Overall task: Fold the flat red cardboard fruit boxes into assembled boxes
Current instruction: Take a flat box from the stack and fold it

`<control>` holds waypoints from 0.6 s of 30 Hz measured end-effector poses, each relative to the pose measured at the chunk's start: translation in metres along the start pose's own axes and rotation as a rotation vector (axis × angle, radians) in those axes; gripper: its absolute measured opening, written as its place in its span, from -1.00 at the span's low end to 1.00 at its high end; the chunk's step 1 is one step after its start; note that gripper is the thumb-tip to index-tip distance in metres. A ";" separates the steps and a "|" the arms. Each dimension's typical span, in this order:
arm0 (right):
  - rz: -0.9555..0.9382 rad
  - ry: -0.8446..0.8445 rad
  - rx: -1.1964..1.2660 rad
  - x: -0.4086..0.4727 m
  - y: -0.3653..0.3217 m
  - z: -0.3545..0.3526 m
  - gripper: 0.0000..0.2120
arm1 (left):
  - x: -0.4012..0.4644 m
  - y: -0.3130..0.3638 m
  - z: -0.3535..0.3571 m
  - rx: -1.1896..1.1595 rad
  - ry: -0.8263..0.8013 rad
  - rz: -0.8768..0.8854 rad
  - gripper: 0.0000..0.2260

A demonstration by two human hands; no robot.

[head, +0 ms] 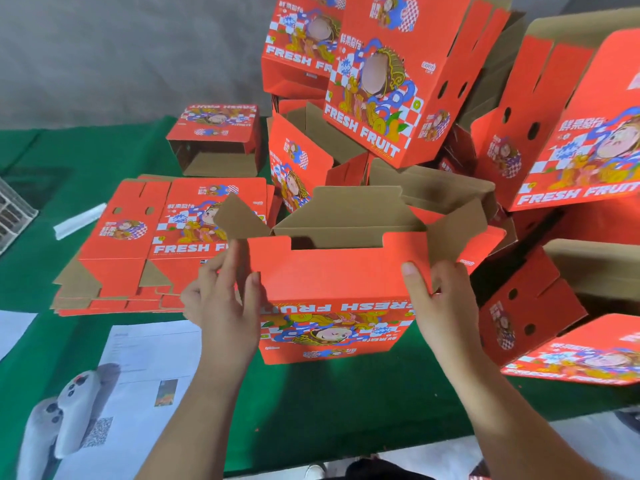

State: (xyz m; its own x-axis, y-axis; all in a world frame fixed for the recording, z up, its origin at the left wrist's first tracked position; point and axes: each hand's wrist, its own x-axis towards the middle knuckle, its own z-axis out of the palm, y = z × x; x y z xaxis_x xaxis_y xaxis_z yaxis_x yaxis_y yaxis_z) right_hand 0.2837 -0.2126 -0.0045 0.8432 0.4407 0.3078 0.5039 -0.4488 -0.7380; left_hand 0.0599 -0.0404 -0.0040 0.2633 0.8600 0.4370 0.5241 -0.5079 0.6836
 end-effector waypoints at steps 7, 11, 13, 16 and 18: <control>-0.245 0.187 -0.228 -0.005 -0.032 0.010 -0.38 | 0.005 0.001 -0.002 0.178 -0.075 -0.006 -0.55; -0.490 -0.002 -0.378 -0.012 -0.036 0.018 -0.59 | 0.002 -0.001 -0.001 0.200 -0.009 0.002 -0.52; -0.410 -0.061 -0.487 -0.018 -0.033 0.020 -0.57 | 0.002 -0.004 -0.002 0.144 0.019 -0.040 -0.57; -0.292 -0.131 -0.579 -0.020 -0.033 0.023 -0.52 | 0.010 -0.007 -0.002 0.059 0.004 -0.058 -0.55; -0.264 -0.151 -0.610 -0.021 -0.036 0.023 -0.49 | 0.019 -0.007 -0.002 -0.132 -0.060 -0.048 -0.57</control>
State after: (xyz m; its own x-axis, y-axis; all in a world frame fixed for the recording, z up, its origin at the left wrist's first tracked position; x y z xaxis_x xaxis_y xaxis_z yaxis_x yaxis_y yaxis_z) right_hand 0.2438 -0.1877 0.0016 0.6646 0.6792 0.3115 0.7417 -0.6501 -0.1651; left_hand 0.0596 -0.0203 0.0013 0.2905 0.8827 0.3693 0.4269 -0.4650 0.7756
